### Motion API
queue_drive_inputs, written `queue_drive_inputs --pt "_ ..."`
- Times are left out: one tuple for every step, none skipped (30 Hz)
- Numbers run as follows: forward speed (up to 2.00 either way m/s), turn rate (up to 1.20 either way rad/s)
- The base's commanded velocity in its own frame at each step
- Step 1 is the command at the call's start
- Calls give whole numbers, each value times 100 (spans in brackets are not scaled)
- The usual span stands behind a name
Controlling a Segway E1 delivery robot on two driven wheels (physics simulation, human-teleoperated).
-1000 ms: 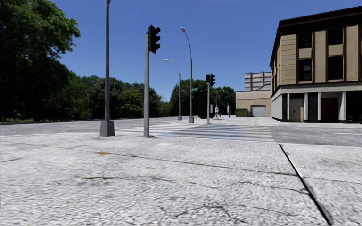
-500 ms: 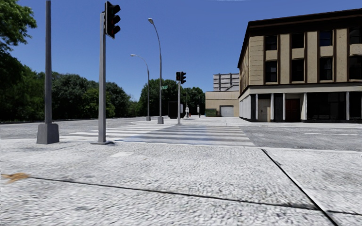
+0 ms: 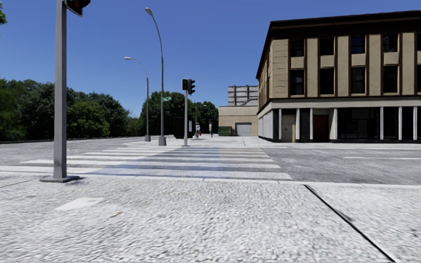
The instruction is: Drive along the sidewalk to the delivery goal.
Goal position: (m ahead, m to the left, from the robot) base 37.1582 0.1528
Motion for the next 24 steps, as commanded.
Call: queue_drive_inputs --pt "200 0" --pt "200 0" --pt "200 0" --pt "200 0" --pt "200 0" --pt "200 0" --pt "200 0" --pt "200 0" --pt "200 0" --pt "200 0" --pt "200 0" --pt "200 0" --pt "200 0" --pt "200 0" --pt "200 0" --pt "200 0" --pt "200 0" --pt "200 0" --pt "200 0" --pt "200 0" --pt "200 0" --pt "200 0" --pt "200 0" --pt "200 0"
